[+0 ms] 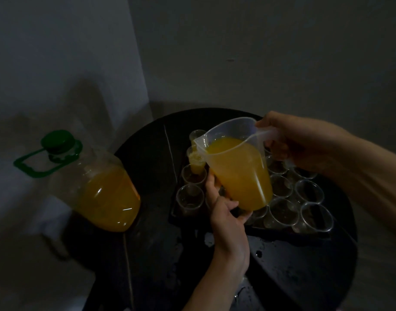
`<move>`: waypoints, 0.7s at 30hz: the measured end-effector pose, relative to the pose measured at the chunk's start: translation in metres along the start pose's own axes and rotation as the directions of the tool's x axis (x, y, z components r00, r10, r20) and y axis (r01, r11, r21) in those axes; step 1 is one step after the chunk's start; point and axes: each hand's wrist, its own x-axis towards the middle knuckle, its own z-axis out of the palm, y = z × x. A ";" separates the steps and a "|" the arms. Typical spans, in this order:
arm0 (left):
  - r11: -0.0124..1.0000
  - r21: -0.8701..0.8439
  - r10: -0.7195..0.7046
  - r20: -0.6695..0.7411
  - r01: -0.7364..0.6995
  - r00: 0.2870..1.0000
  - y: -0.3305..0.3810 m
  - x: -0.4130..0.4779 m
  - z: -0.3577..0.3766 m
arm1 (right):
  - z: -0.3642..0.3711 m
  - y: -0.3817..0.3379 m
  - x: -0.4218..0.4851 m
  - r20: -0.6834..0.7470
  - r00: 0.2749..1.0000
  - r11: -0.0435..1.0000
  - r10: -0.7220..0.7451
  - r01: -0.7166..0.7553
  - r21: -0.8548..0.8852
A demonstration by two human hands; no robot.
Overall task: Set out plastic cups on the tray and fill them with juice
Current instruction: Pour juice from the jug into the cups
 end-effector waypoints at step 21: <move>0.999 -0.020 -0.039 -0.017 0.038 0.999 -0.002 0.004 0.002 | 0.004 -0.004 0.003 0.015 0.999 0.999 0.036 -0.036 -0.033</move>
